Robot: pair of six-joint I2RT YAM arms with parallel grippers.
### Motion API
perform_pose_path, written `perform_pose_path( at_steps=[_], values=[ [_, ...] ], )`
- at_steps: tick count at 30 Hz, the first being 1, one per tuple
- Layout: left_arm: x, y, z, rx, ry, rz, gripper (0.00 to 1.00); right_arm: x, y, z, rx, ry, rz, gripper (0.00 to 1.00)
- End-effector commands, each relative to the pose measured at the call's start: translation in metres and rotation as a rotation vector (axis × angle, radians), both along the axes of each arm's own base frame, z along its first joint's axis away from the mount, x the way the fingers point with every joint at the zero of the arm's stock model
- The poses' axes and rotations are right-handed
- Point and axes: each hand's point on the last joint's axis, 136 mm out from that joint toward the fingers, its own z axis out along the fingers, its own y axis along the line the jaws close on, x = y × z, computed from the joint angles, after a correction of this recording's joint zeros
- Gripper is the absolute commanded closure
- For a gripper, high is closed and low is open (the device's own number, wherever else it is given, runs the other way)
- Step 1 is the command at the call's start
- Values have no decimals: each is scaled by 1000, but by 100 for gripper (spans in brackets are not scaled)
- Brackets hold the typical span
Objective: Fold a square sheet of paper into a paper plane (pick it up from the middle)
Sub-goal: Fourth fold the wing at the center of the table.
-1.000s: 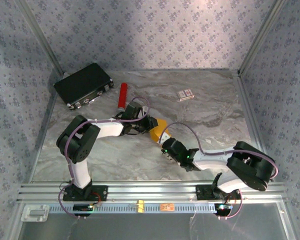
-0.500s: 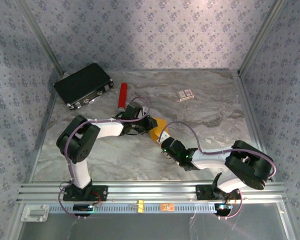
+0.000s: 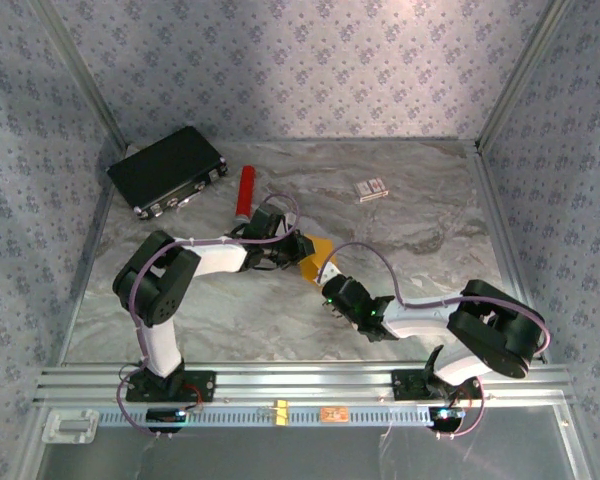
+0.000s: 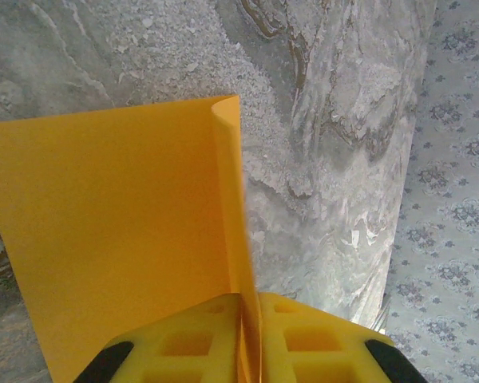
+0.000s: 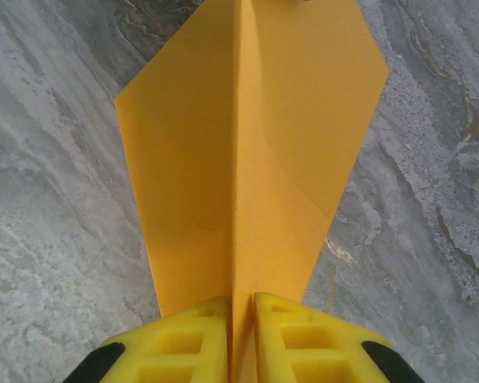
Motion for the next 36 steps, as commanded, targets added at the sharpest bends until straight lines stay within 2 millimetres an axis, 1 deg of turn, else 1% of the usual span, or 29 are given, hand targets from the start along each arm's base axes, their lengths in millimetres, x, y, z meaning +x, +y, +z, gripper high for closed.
perform_pose_path(
  at_steps=[1, 9, 16, 23, 30, 33, 36],
  values=[
    [2, -4, 9, -16, -20, -22, 87, 6, 3, 6, 21, -21, -30, 85],
    [2, -3, 8, -13, -18, -19, 88, 4, 5, 5, 36, -5, -28, 83],
    [2, -4, 6, -9, -13, -18, 89, 4, 6, 5, 54, 3, -30, 86],
    [2, -3, 5, -9, -9, -18, 89, 3, 6, 4, 63, 8, -24, 84],
    [2, -4, 5, -10, -9, -17, 89, 3, 5, 3, 66, 16, -31, 91],
    [2, -4, 7, -14, -14, -15, 87, 4, 4, 1, 71, 26, -38, 93],
    [3, -3, 10, -14, -23, -13, 82, 2, 5, -2, 90, 47, -36, 95]
  ],
)
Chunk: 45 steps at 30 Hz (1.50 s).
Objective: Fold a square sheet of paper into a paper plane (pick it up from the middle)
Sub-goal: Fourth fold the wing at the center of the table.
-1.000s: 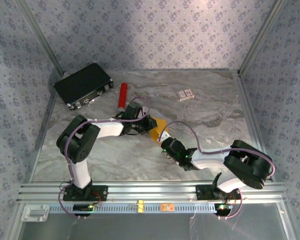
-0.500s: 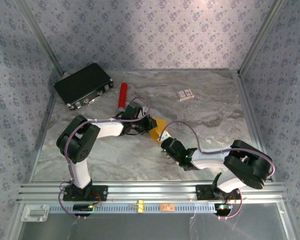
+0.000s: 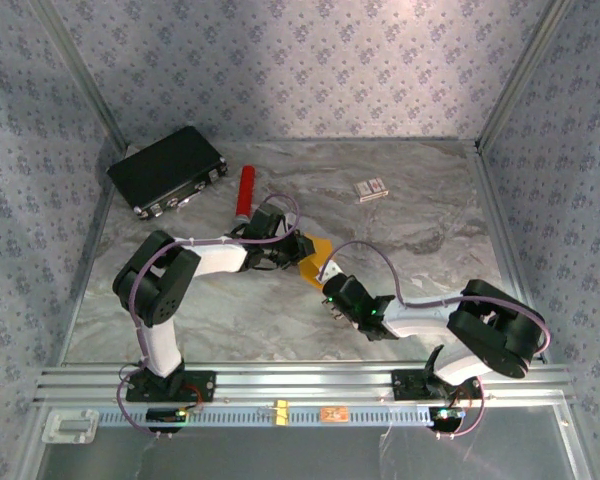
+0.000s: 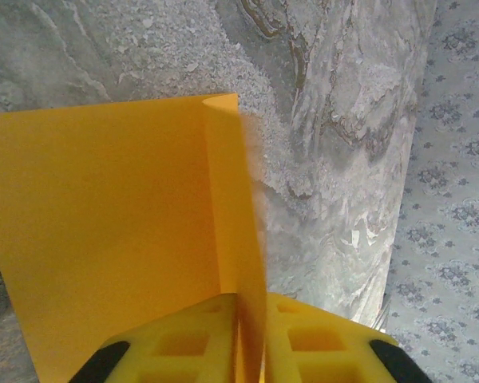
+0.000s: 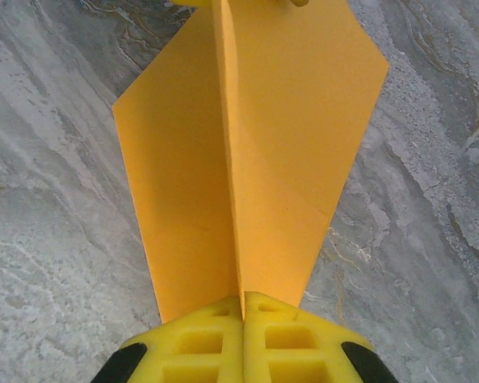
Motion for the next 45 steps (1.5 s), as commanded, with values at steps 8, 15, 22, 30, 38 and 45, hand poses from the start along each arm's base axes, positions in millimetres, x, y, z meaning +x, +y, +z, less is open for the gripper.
perform_pose_path(
  at_steps=[8, 15, 22, 30, 38, 45],
  values=[
    [5, 13, 19, 60, -67, 31, 58, -1, 12, -10, 150, 135, 14, 96],
    [4, 26, 23, 115, -82, 68, 50, 0, 15, -16, 224, 200, 10, 95],
    [3, 31, 27, 134, -96, 76, 48, -1, 14, -21, 288, 273, -3, 95],
    [4, 34, 33, 139, -111, 91, 52, -1, 12, -26, 353, 349, -37, 95],
    [3, 34, 34, 133, -113, 88, 76, -2, 13, -28, 458, 437, -57, 95],
    [-1, 27, 30, 106, -103, 61, 89, -1, 13, -28, 548, 508, -79, 95]
  ],
)
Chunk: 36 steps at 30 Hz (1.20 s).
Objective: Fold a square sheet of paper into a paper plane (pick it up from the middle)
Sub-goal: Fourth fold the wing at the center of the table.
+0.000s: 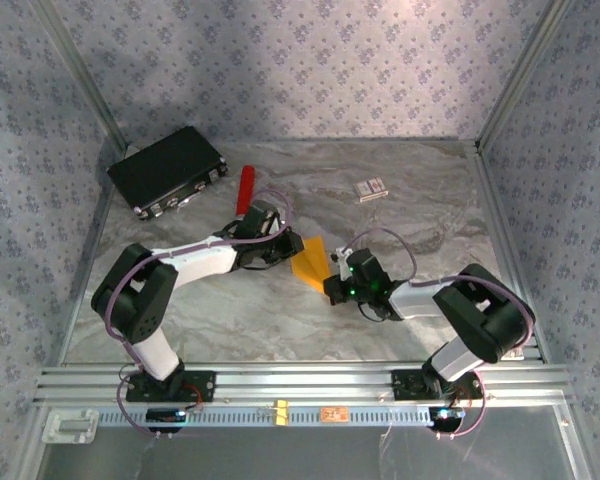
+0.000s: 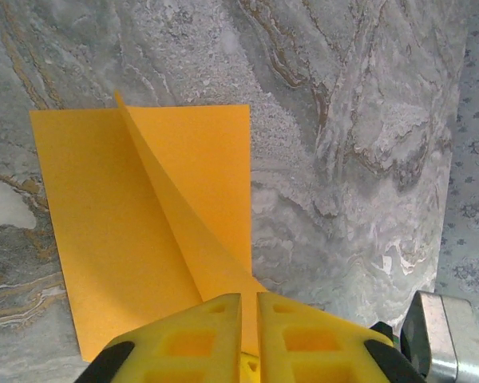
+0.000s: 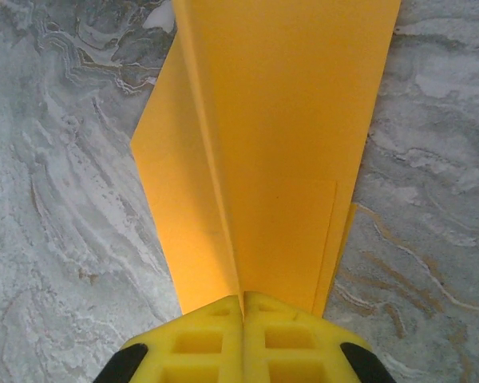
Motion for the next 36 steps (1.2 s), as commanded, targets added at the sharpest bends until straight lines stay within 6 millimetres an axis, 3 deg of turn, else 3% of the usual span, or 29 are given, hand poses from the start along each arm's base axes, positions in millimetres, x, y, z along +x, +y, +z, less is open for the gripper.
perform_pose_path(
  at_steps=[1, 13, 36],
  values=[
    [-5, -8, 9, -42, -16, -39, 89, -15, -6, -18, 20, 116, -4, 95],
    [-12, -43, -8, -92, 27, -107, 92, -13, -12, -24, 139, 251, -66, 94],
    [-1, -53, -31, -50, 47, -96, 93, -13, -18, -33, 167, 387, -98, 92]
  ],
)
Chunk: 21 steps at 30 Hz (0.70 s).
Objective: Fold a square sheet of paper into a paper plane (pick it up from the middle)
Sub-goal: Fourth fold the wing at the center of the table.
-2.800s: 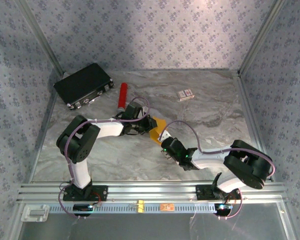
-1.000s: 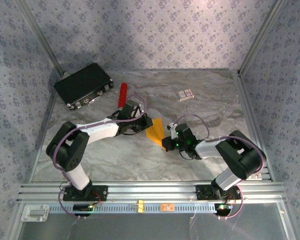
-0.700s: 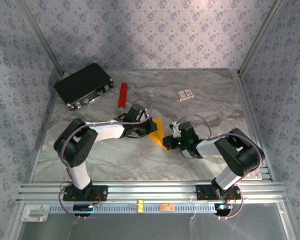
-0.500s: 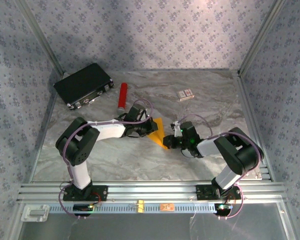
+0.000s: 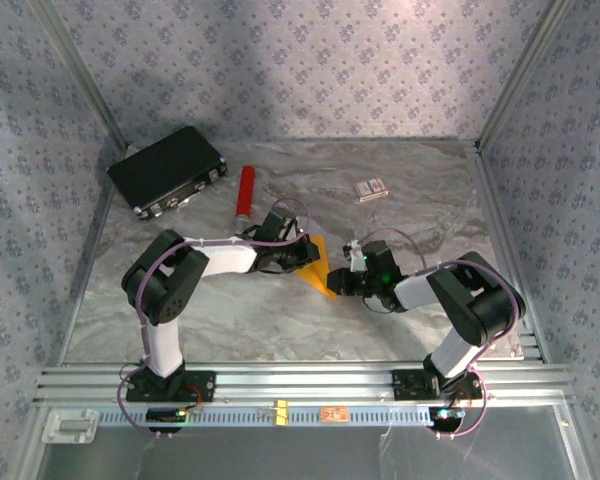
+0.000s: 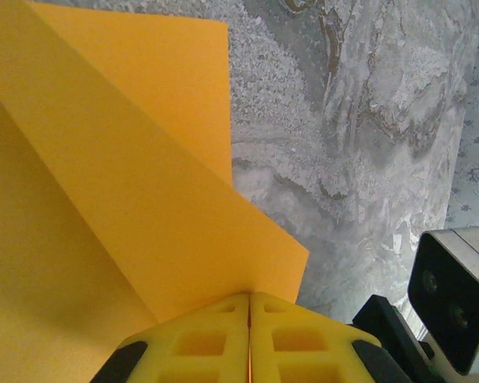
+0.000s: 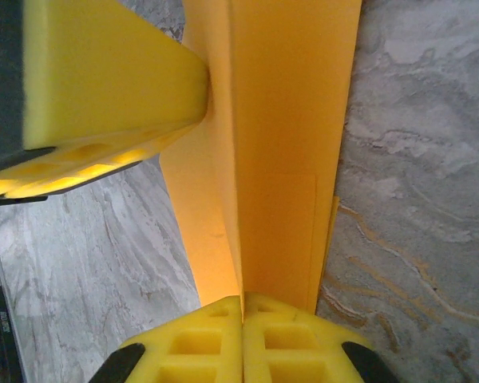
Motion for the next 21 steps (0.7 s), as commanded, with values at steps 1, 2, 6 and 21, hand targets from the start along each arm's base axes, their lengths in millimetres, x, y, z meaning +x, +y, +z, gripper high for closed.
perform_pose_path(
  at_steps=[1, 2, 6, 21],
  values=[
    [7, -8, 5, -7, -17, 4, 93, -19, -15, -34, -93, 148, -17, 92],
    [8, -7, 5, -5, -18, 6, 93, -20, -16, -34, -96, 150, -16, 92],
    [8, -6, 0, 13, -11, 9, 93, -19, -15, -33, -103, 155, -12, 93],
    [12, -9, -6, 38, -20, -9, 92, -18, -20, -40, -117, 210, -55, 95]
  ],
)
